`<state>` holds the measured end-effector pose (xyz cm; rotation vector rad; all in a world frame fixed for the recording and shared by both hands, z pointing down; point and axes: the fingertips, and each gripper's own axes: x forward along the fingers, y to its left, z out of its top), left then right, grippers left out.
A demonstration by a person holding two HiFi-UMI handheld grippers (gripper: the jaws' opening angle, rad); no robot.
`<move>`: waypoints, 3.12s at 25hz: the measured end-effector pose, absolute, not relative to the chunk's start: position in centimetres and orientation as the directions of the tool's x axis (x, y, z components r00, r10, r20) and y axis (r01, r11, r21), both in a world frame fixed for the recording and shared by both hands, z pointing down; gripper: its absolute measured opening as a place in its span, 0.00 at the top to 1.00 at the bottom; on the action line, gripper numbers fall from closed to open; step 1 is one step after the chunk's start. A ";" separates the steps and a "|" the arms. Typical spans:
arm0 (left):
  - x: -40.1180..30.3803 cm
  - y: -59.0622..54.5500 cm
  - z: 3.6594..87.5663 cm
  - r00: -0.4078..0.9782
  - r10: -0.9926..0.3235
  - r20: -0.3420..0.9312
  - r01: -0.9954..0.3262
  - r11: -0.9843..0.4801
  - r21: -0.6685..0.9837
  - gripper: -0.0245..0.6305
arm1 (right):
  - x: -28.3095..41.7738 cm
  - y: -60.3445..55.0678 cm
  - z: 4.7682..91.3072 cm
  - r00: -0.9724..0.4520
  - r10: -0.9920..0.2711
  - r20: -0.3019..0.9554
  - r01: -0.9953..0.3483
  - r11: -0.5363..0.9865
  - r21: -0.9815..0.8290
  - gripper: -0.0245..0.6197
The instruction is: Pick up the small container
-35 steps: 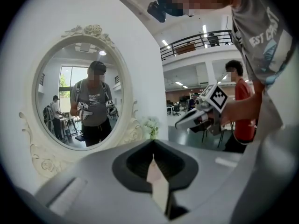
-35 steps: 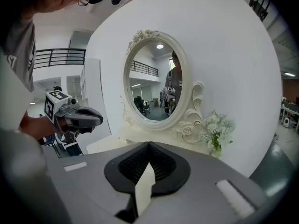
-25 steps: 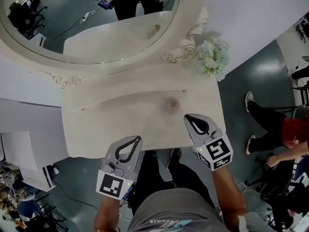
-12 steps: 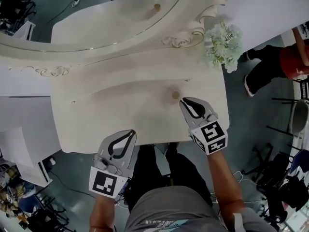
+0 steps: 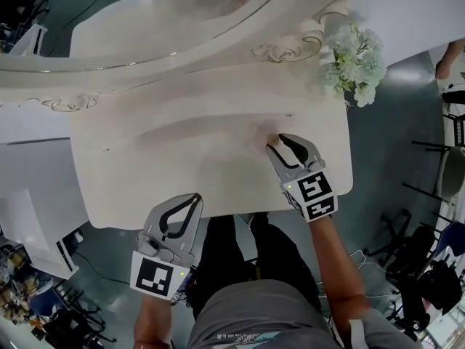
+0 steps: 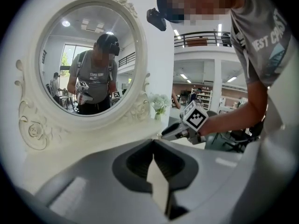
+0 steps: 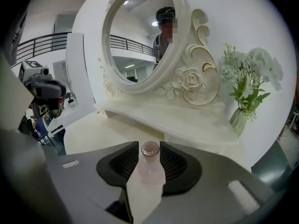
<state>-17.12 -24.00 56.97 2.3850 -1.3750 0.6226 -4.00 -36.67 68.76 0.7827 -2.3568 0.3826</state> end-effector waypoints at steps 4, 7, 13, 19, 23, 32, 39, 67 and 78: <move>-17.6 -24.0 57.7 0.447 -0.725 0.524 -0.870 -0.488 0.067 0.96 | -4.6 -36.9 70.0 -0.621 -0.444 0.646 -0.625 0.778 -0.067 0.69; -17.8 -24.0 58.3 0.448 -0.720 0.530 -0.871 -0.485 0.079 0.96 | -4.9 -37.2 70.9 -0.607 -0.451 0.654 -0.632 0.773 -0.053 0.67; -18.4 -24.0 58.8 0.448 -0.716 0.536 -0.873 -0.481 0.086 0.96 | -5.3 -37.5 72.3 -0.582 -0.467 0.665 -0.645 0.763 -0.029 0.69; -18.8 -23.9 58.9 0.437 -0.720 0.539 -0.880 -0.466 0.092 0.96 | -5.2 -37.8 72.4 -0.567 -0.497 0.657 -0.653 0.757 0.008 0.74; -18.9 -23.9 58.5 0.436 -0.727 0.531 -0.879 -0.470 0.080 0.96 | -5.2 -37.7 72.5 -0.561 -0.487 0.669 -0.657 0.754 -0.001 0.74; -19.1 -23.8 57.1 0.419 -0.751 0.510 -0.888 -0.455 0.059 0.96 | -4.6 -36.6 70.9 -0.572 -0.482 0.664 -0.663 0.748 -0.029 0.74; -19.0 -23.5 55.2 0.400 -0.774 0.491 -0.898 -0.438 0.041 0.96 | -4.3 -36.1 67.4 -0.597 -0.494 0.632 -0.654 0.756 -0.026 0.74; -17.9 -18.7 42.4 0.312 -0.898 0.310 -0.914 -0.373 -0.159 0.96 | -0.9 -30.1 44.5 -0.740 -0.547 0.391 -0.574 0.817 0.058 0.74; -17.0 -15.5 38.3 0.287 -0.931 0.227 -0.909 -0.339 -0.241 0.96 | 0.6 -26.6 36.8 -0.784 -0.540 0.305 -0.539 0.837 0.097 0.74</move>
